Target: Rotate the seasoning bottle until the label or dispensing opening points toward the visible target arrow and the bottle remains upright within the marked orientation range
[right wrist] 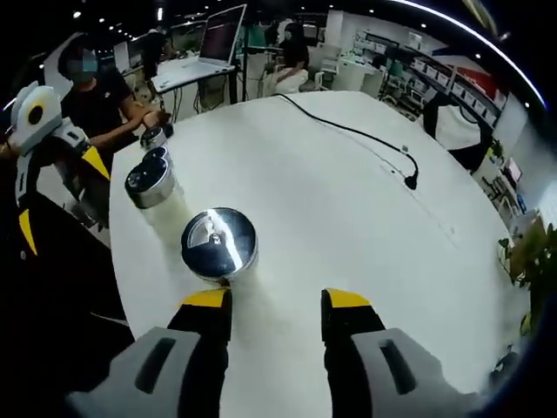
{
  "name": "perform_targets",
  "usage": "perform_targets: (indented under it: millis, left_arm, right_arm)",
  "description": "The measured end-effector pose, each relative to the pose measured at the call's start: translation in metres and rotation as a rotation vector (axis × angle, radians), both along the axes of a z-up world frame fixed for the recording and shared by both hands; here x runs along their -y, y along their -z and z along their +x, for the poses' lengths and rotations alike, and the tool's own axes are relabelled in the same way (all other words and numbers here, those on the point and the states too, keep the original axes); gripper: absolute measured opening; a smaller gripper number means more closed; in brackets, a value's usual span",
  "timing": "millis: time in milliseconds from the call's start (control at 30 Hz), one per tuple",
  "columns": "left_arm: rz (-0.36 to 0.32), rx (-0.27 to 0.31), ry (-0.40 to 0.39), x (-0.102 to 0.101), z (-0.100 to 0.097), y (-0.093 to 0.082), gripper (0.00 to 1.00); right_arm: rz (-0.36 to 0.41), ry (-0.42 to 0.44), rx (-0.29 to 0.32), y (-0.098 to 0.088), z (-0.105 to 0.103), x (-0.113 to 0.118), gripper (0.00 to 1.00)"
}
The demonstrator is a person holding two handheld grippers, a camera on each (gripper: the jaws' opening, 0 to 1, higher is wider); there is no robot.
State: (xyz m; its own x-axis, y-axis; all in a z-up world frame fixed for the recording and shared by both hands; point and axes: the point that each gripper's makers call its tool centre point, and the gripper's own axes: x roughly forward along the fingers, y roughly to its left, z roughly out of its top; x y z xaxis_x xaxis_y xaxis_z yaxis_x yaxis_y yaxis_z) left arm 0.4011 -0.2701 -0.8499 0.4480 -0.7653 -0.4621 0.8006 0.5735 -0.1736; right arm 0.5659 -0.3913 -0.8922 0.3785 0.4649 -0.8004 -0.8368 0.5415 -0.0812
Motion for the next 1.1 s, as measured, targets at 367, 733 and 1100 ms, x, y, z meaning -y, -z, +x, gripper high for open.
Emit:
perform_targets:
  millis: [367, 733, 1100]
  left_arm:
    - [0.006, -0.017, -0.083, -0.024, -0.001, 0.003, 0.76]
    - [0.012, -0.005, -0.092, -0.024, 0.007, 0.003, 0.76]
    - [0.02, -0.009, -0.105, -0.027, 0.009, 0.005, 0.77]
  right_arm:
    - [0.105, 0.117, 0.081, -0.035, 0.023, -0.016, 0.38]
    - [0.168, 0.102, 0.008, -0.034, -0.001, -0.051, 0.38]
    - [0.139, 0.045, -0.024, -0.019, -0.015, -0.07, 0.37]
